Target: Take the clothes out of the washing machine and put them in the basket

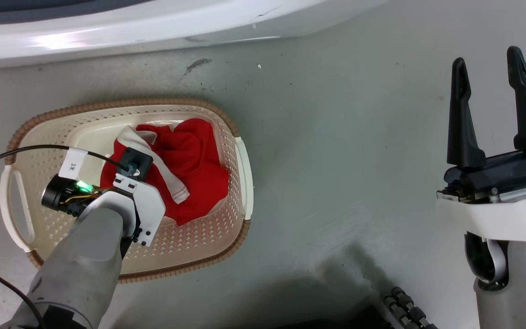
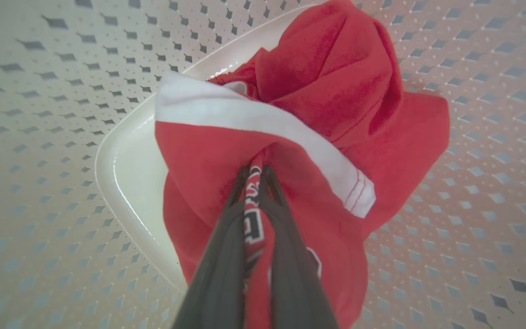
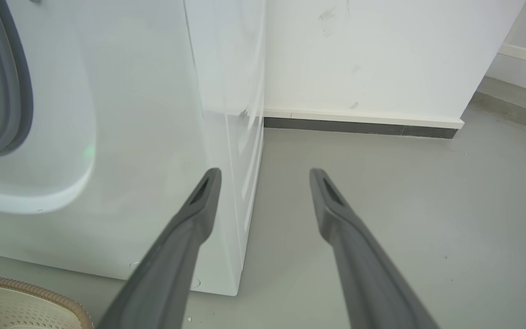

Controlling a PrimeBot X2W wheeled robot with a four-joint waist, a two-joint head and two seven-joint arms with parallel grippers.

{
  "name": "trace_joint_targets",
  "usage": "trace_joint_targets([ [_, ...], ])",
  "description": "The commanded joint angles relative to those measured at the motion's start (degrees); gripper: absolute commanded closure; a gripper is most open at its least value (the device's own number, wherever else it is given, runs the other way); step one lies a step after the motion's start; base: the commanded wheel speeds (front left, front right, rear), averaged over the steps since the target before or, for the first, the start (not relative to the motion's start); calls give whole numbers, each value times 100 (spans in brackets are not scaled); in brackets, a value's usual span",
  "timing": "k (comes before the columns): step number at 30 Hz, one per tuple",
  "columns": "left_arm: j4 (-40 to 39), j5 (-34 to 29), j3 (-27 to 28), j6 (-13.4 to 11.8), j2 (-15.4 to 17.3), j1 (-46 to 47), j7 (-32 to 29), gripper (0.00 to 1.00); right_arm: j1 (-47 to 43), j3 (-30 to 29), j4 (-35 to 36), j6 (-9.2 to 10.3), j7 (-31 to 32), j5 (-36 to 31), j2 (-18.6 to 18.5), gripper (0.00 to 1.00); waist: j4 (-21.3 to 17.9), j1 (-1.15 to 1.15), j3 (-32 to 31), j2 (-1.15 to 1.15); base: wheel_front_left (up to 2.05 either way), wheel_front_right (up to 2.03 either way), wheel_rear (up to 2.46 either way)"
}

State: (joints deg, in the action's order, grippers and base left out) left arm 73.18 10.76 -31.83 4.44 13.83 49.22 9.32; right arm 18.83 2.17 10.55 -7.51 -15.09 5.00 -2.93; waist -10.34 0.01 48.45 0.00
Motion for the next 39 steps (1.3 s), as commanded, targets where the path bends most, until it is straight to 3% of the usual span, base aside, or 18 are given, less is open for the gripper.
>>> trace_joint_targets([
  [1, 20, -22, -34, -43, 42, 82, -90, 100, 116, -15, 16, 4, -12, 16, 11, 0, -8, -1, 107, 0, 0, 0, 0],
  [6, 42, 39, -48, -69, 64, 150, -114, 100, 150, -39, -5, 4, -12, 32, 11, 0, -11, -1, 169, 0, 0, 0, 0],
  [7, 45, 63, -29, -83, 62, 151, -106, 59, 161, -39, -14, 4, -12, 34, 11, 0, -9, -1, 165, 0, 0, 0, 0],
  [8, 45, 75, -19, -108, 59, 150, -46, 0, 168, -38, -26, 4, -12, 37, 11, 0, -8, -1, 155, 0, 0, 0, 0],
  [16, 59, 231, -9, -100, -70, -96, 44, 0, 73, 13, -122, 4, -12, 15, 11, 0, 48, -1, -256, 0, 0, 0, 0],
  [28, -113, 672, 301, -183, -302, -851, 574, 0, -424, 118, -390, 4, -12, -115, 9, 0, 229, -1, -1503, 0, 0, 0, 0],
  [33, -1282, 832, 768, -484, -169, -1423, 588, 0, -723, 50, -472, 4, -12, -171, 9, 0, 361, -1, -1991, 0, 0, 0, 0],
  [39, -2882, 591, 1362, -708, -112, -2276, 588, 0, -1068, 76, -577, 4, -12, -258, 9, 0, 534, -1, -2596, 0, 0, 0, 0],
])
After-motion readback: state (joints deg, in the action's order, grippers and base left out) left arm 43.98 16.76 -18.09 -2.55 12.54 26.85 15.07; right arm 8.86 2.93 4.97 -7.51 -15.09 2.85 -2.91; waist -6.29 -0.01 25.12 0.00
